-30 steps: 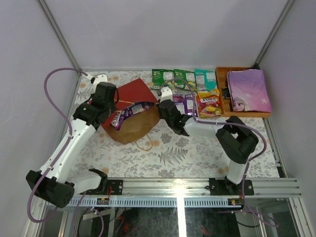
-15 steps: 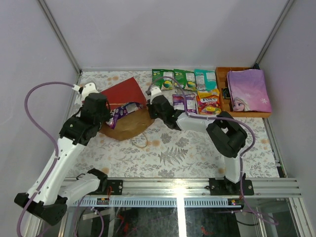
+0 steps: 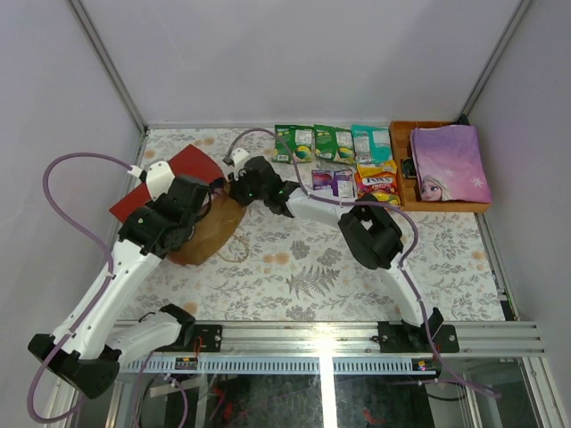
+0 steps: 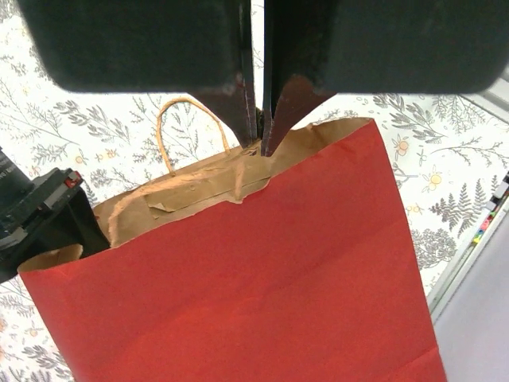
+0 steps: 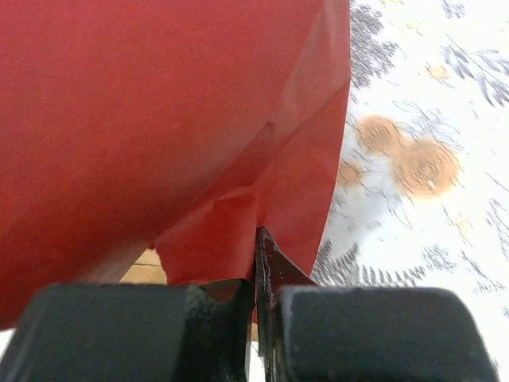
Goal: Take the snacks out of the paper bag
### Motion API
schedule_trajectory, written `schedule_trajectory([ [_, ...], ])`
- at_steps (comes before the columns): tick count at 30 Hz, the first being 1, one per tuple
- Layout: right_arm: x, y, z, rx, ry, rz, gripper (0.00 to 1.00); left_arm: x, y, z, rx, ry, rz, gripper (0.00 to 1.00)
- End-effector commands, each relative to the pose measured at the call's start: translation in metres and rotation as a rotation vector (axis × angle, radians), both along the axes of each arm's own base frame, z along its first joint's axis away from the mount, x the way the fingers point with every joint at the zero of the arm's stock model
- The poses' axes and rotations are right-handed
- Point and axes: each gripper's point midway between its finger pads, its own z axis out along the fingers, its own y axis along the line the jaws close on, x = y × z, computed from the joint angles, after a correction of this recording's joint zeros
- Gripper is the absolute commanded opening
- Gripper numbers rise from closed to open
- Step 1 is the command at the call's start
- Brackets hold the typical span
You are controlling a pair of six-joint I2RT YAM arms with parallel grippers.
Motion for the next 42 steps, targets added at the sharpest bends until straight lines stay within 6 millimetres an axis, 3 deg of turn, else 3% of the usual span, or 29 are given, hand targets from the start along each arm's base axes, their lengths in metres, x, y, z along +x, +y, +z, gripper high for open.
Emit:
schedule_trajectory([
  [1, -0.021, 0.043, 0.016, 0.030, -0.019, 0.158, 0.00, 0.003, 0.013, 0.013, 0.039, -0.038, 0.088, 0.00],
  [7, -0.021, 0.064, 0.006, 0.042, 0.005, 0.193, 0.06, 0.010, 0.023, 0.010, 0.097, -0.028, 0.146, 0.00],
  [9, -0.018, 0.061, 0.005, 0.029, 0.007, 0.185, 0.20, 0.016, 0.027, 0.009, 0.110, -0.024, 0.156, 0.00],
  [10, -0.013, 0.053, 0.014, 0.042, 0.009, 0.171, 0.30, 0.020, 0.029, 0.009, 0.120, -0.023, 0.151, 0.00],
  [12, -0.002, 0.031, 0.030, 0.101, 0.033, 0.122, 0.58, 0.030, 0.033, 0.013, 0.118, -0.045, 0.152, 0.00],
  [13, 0.003, 0.011, 0.027, 0.123, 0.068, 0.079, 0.69, 0.036, 0.036, 0.014, 0.113, -0.051, 0.154, 0.00],
  [14, 0.011, -0.006, 0.037, 0.170, 0.093, 0.026, 0.81, 0.042, 0.039, 0.017, 0.107, -0.064, 0.162, 0.00],
  [18, 0.043, -0.092, 0.068, 0.431, 0.294, -0.322, 0.91, 0.056, 0.058, 0.020, 0.121, -0.071, 0.193, 0.00],
  [21, 0.026, -0.114, 0.094, 0.710, 0.471, -0.405, 0.92, 0.066, 0.069, 0.021, 0.118, -0.076, 0.221, 0.00],
  [23, 0.003, -0.104, 0.111, 0.884, 0.596, -0.350, 0.92, 0.074, 0.069, 0.018, 0.114, -0.075, 0.226, 0.00],
  [27, -0.032, -0.055, 0.111, 1.067, 0.871, -0.243, 0.89, 0.083, 0.075, 0.018, 0.092, -0.072, 0.233, 0.00],
  [29, -0.045, -0.018, 0.083, 1.047, 0.980, -0.260, 0.87, 0.083, 0.074, 0.016, 0.074, -0.082, 0.221, 0.00],
  [30, -0.050, -0.003, 0.085, 1.052, 0.997, -0.246, 0.86, 0.083, 0.075, 0.016, 0.070, -0.088, 0.222, 0.00],
  [31, -0.055, 0.012, 0.072, 1.047, 1.034, -0.258, 0.83, 0.081, 0.077, 0.014, 0.072, -0.085, 0.225, 0.00],
  [34, -0.066, 0.043, 0.062, 1.046, 1.076, -0.295, 0.82, 0.079, 0.079, 0.011, 0.070, -0.089, 0.229, 0.00],
  [38, -0.078, 0.070, 0.036, 0.937, 1.060, -0.352, 0.79, 0.082, 0.076, 0.014, 0.047, -0.096, 0.208, 0.00],
  [42, -0.074, 0.077, -0.008, 0.814, 1.088, -0.416, 0.77, 0.080, 0.069, 0.028, 0.020, -0.130, 0.161, 0.00],
])
